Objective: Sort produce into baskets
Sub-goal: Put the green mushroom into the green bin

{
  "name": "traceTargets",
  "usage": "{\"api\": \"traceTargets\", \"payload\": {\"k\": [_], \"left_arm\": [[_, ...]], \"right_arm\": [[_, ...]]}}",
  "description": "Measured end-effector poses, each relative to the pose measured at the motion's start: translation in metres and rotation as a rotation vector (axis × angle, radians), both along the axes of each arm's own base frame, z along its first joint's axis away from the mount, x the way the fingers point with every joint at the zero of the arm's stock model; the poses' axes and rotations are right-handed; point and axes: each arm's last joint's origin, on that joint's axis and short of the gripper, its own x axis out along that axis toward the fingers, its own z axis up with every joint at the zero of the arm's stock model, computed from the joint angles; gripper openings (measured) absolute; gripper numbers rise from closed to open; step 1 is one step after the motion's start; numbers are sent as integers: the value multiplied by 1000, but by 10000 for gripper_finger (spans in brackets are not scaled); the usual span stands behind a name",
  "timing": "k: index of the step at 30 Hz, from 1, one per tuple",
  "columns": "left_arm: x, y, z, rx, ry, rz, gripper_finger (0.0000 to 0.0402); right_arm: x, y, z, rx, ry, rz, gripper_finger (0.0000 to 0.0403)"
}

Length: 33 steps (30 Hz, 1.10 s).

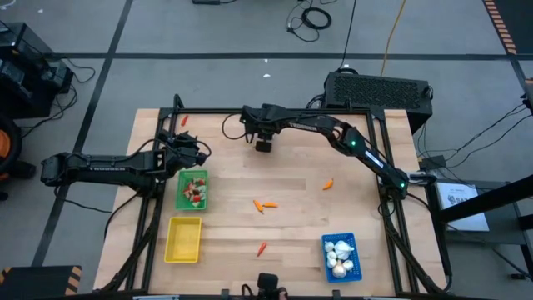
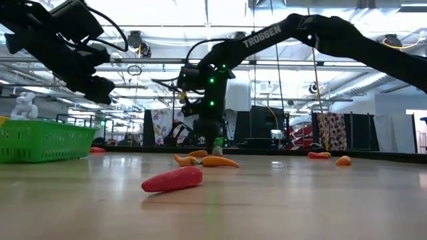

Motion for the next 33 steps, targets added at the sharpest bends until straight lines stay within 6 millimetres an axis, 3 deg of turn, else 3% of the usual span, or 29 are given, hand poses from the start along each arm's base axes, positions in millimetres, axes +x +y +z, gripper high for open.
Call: {"api": "traceTargets", "payload": {"k": [9,16,24,28,33], "left_arm": [[0,0,0,0,1,0,176],[0,0,0,0,2,0,176],[0,0,0,-1,1,-1,176],[0,0,0,-5,0,-6,176],[0,-1,-1,-23,3,-23,176]], "right_arm": [[-2,3,0,-11,16,-61,71],[1,17,13,-36,-6,-74,77],[-17,14,22,94,-84,-497,143],[-16,11,10,217,-125,-538,187],[-15,15,2,100,-120,-564,225]]}}
